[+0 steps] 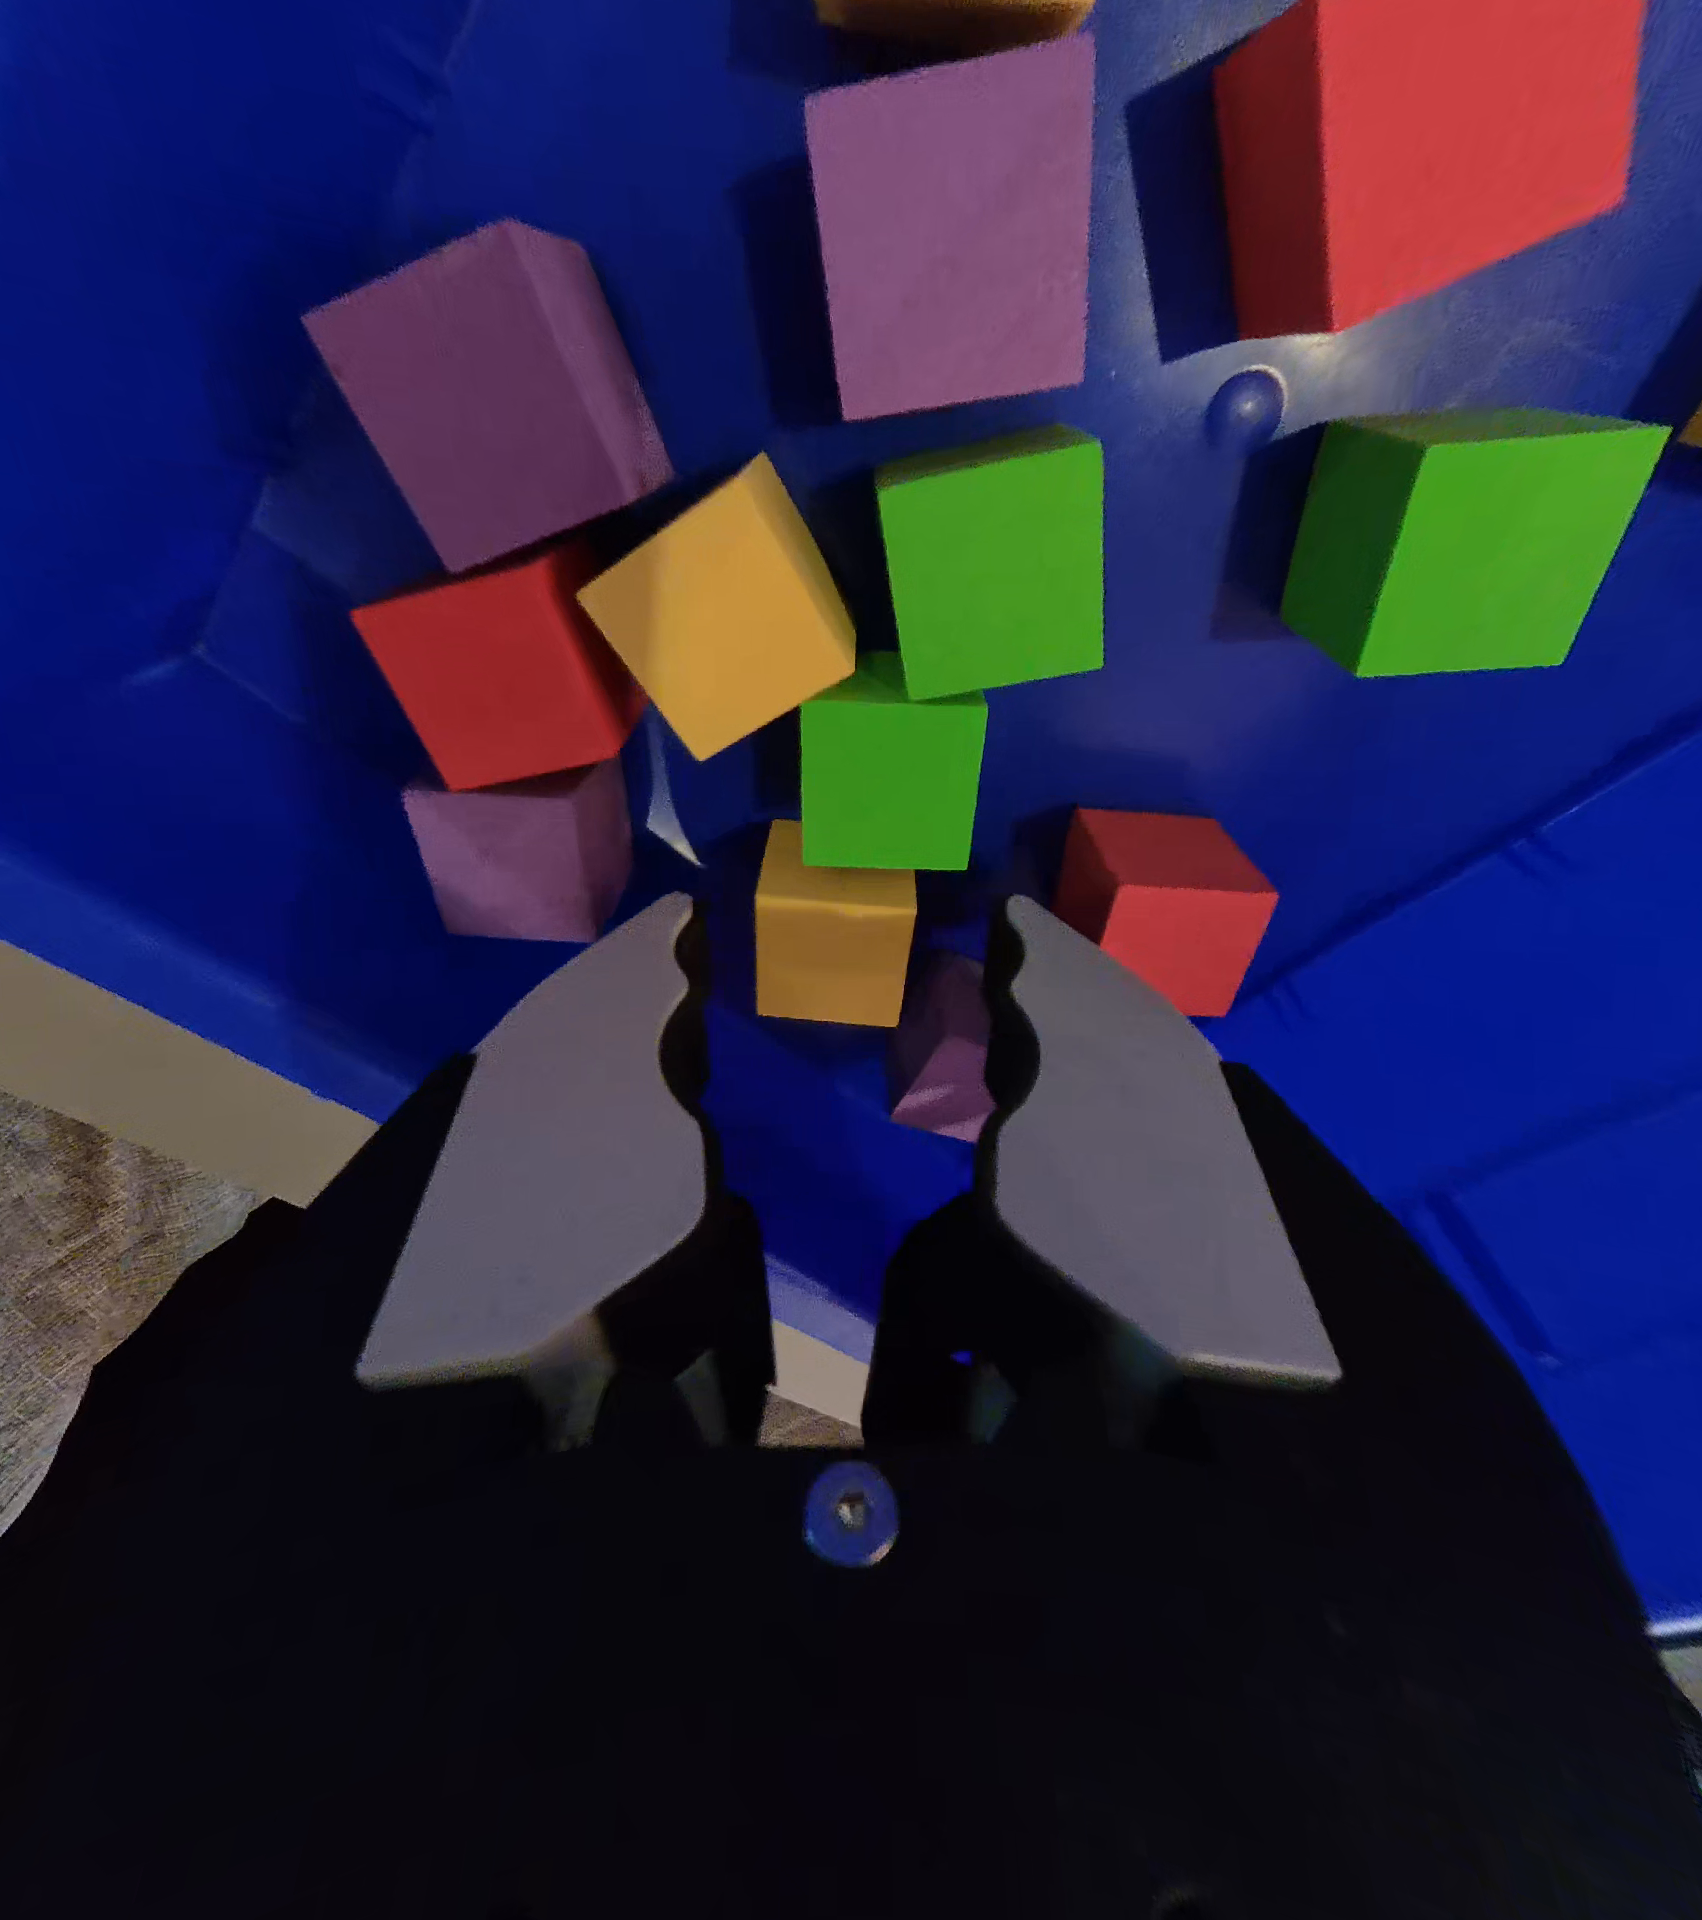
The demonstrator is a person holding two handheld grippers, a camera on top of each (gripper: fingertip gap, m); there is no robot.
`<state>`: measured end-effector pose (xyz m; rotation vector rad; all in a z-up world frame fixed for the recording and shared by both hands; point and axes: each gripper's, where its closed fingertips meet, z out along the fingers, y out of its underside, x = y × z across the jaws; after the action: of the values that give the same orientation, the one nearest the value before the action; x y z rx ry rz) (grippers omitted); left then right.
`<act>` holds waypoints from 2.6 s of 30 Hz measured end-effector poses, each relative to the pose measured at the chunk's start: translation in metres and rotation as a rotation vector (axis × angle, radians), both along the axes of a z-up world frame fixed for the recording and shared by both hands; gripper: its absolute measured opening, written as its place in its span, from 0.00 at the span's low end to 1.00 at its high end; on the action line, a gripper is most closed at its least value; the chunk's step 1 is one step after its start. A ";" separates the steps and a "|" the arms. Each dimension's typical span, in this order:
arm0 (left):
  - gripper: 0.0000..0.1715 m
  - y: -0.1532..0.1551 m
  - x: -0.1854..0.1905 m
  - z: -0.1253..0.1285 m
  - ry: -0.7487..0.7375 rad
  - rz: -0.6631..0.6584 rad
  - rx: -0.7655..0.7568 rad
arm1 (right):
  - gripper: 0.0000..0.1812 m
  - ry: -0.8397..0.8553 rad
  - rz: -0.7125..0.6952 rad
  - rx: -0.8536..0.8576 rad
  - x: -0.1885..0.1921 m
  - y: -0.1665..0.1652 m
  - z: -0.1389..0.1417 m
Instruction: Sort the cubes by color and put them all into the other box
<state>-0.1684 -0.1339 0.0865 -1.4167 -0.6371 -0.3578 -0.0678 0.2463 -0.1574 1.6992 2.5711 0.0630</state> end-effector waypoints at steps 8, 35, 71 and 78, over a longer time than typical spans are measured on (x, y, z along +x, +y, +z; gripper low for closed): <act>0.19 -0.001 0.000 0.000 0.027 0.022 -0.033 | 0.33 0.210 -0.001 -0.015 -0.024 -0.007 0.072; 0.31 -0.032 0.056 -0.094 0.326 0.441 -0.395 | 0.35 1.404 -0.202 -0.139 0.071 -0.094 0.128; 0.02 -0.139 0.007 -0.194 0.121 0.942 -0.809 | 0.03 1.202 -0.262 -0.107 -0.032 -0.101 0.063; 0.02 -0.132 0.060 -0.193 0.073 1.113 -0.786 | 0.03 1.152 -0.119 -0.200 -0.036 -0.123 0.061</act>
<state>-0.1087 -0.2661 -0.1064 -1.5296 -1.4734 0.9093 -0.1034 0.1232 -0.0969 2.1675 2.8726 -1.5304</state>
